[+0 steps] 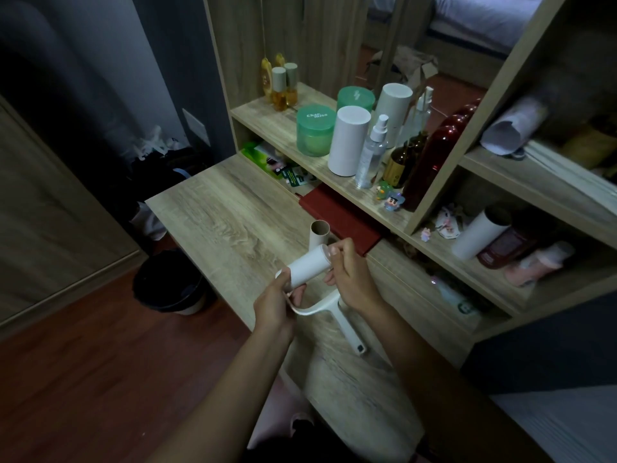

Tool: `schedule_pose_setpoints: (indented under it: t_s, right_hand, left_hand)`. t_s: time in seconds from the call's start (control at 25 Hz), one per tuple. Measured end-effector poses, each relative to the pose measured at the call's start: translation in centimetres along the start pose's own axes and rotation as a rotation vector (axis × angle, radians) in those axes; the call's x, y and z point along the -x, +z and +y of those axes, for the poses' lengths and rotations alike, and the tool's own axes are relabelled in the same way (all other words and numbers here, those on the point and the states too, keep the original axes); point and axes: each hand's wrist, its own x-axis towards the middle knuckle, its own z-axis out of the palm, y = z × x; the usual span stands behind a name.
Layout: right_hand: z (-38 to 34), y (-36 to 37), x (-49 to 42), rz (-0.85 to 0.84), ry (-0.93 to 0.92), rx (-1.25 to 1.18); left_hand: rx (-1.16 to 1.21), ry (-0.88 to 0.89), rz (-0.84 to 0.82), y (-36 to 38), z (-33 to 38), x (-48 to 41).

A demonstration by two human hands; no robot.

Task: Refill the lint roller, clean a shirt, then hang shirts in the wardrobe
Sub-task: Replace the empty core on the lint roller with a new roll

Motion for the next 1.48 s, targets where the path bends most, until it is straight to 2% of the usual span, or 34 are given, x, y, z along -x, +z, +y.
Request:
schedule_pose_setpoints:
  t_s: [0.24, 0.44, 0.6, 0.68, 0.76, 1.2, 1.4, 1.48]
  right_hand:
    - [-0.2, -0.5, 0.5, -0.050, 0.014, -0.034]
    - [2.3, -0.8, 0.0, 0.006, 0.094, -0.049]
    - [6.0, 0.8, -1.1, -0.119, 0.201, 0.037]
    - [7.4, 1.5, -1.6, -0.165, 0.194, 0.173]
    - [8.0, 2.0, -2.0, -0.135, 0.182, 0.259]
    - [10.3, 3.2, -2.4, -0.077, 0.068, 0.421]
    - [6.9, 1.6, -1.8, 0.227, -0.031, 0.153]
    - [4.9, 0.7, -2.2, 0.116, -0.011, -0.016]
  left_hand:
    - [0.052, -0.108, -0.013, -0.2, -0.1, -0.5]
    - [0.086, 0.062, 0.106, -0.8, 0.6, -2.2]
    - [0.028, 0.120, 0.111, -1.6, 1.3, -2.8]
    - [-0.025, 0.148, 0.082, -1.7, 1.3, -2.6]
    - [-0.051, 0.164, 0.070, -1.5, 1.5, -2.4]
    - [-0.096, 0.172, 0.066, -1.4, 0.6, -2.4]
    - [-0.109, 0.159, 0.042, -1.4, 0.5, -2.8]
    - [-0.135, 0.154, 0.038, -1.4, 0.4, -2.9]
